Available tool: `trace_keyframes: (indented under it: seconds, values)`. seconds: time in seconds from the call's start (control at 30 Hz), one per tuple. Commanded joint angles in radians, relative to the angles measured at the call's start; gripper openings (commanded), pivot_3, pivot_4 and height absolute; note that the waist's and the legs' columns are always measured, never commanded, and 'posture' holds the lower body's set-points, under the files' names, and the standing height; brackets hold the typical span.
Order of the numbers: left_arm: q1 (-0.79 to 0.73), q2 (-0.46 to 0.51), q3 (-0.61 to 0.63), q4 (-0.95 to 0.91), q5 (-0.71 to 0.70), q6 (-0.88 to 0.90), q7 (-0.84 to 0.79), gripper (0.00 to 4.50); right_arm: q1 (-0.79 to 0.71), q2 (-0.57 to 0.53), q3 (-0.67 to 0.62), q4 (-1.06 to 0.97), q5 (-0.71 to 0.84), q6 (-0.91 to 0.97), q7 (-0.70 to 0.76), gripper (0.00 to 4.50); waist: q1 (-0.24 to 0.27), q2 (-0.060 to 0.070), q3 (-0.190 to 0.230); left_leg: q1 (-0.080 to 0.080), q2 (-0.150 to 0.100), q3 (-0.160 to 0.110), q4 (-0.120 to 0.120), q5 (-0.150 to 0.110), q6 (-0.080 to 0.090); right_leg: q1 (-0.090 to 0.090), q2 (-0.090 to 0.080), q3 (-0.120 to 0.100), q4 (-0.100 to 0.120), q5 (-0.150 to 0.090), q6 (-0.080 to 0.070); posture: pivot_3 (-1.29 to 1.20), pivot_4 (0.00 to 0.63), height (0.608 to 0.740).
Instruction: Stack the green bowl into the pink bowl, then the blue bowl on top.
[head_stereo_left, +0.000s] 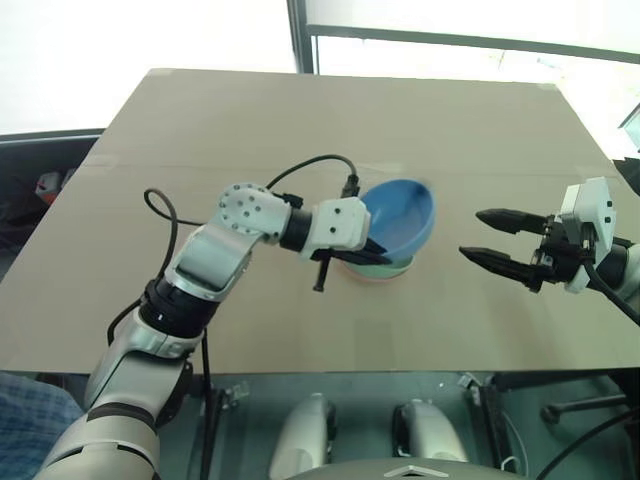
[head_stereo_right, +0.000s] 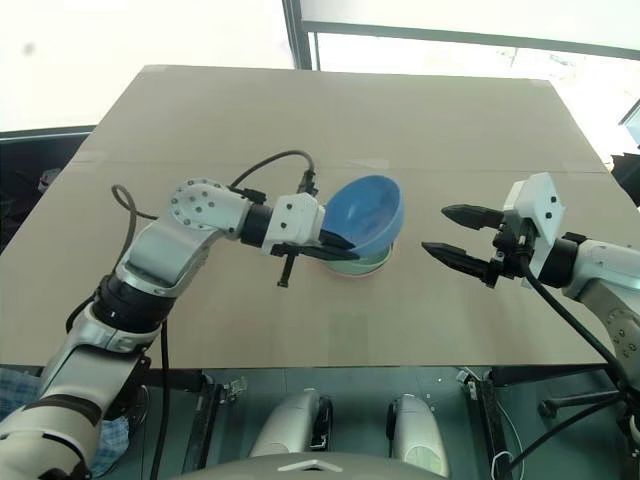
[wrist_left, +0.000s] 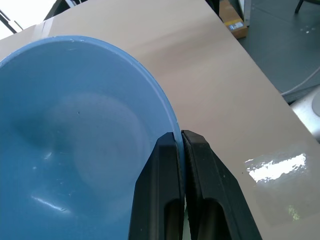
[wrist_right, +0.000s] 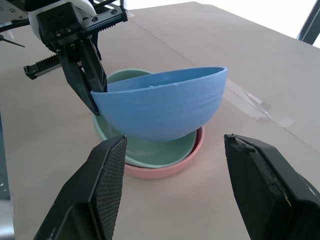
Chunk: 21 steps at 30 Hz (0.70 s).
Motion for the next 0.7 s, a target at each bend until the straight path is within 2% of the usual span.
trace_keyframes:
  seconds: [0.03,0.07,0.1,0.13,0.33,0.47,0.6,0.7]
  values:
    - [-0.013,-0.001,0.036,-0.035,-0.046,0.03,-0.017,0.68,-0.004,-0.005,-0.03,-0.032,0.012,-0.019,-0.008,3.27,-0.001,0.0,0.0,0.0,0.0,0.0,0.0,0.0,0.0,0.0,0.0,0.0,0.0,0.0,0.0,0.0,0.15,0.74]
    - [-0.012,0.003,0.037,-0.041,-0.052,0.039,-0.022,0.71,-0.004,-0.005,-0.029,-0.031,0.012,-0.019,-0.009,3.27,-0.001,0.0,0.0,0.0,0.0,0.0,0.0,0.0,0.0,0.0,0.0,0.0,0.0,0.0,0.0,0.0,0.15,0.74]
    - [-0.011,-0.002,0.044,-0.041,-0.045,0.021,-0.007,1.3,-0.005,-0.005,-0.027,-0.03,0.012,-0.02,-0.009,3.27,-0.001,0.0,0.0,0.0,0.0,0.0,0.0,0.0,0.0,0.0,0.0,0.0,0.0,0.0,0.0,0.0,0.15,0.74]
    - [-0.007,-0.009,0.053,-0.04,-0.04,0.007,0.011,1.5,-0.006,-0.005,-0.026,-0.03,0.012,-0.02,-0.009,3.27,-0.001,0.0,0.0,0.0,0.0,0.0,0.0,0.0,0.0,0.0,0.0,0.0,0.0,0.0,0.0,0.0,0.15,0.74]
    - [0.018,-0.016,0.099,-0.031,-0.033,-0.034,0.055,1.5,-0.004,-0.01,-0.027,-0.025,0.016,-0.02,0.001,3.27,-0.001,0.0,0.0,0.001,0.0,0.0,0.001,0.0,0.0,0.0,0.0,0.0,0.0,0.0,0.0,0.0,0.15,0.74]
    - [0.035,0.016,0.16,0.001,-0.051,-0.008,0.07,1.5,-0.014,-0.017,-0.029,-0.012,0.012,-0.022,0.009,3.27,-0.002,0.0,0.0,0.0,0.0,0.0,0.001,0.0,0.0,0.0,0.0,0.0,0.0,0.0,0.0,0.0,0.15,0.74]
    - [0.127,0.06,0.308,0.049,-0.103,0.091,0.154,1.5,-0.012,-0.016,-0.028,-0.004,0.011,-0.026,0.017,3.27,-0.005,0.0,0.0,0.001,0.0,0.0,0.001,0.0,0.0,0.0,0.0,0.0,0.0,0.0,0.0,0.0,0.15,0.74]
    - [0.221,0.094,0.382,0.02,-0.16,0.143,0.162,1.5,-0.009,-0.015,-0.029,0.004,0.01,-0.031,0.024,3.27,-0.01,0.0,0.0,0.001,0.002,0.001,0.0,0.0,0.0,0.0,0.0,0.001,0.0,0.0,0.0,0.0,0.15,0.74]
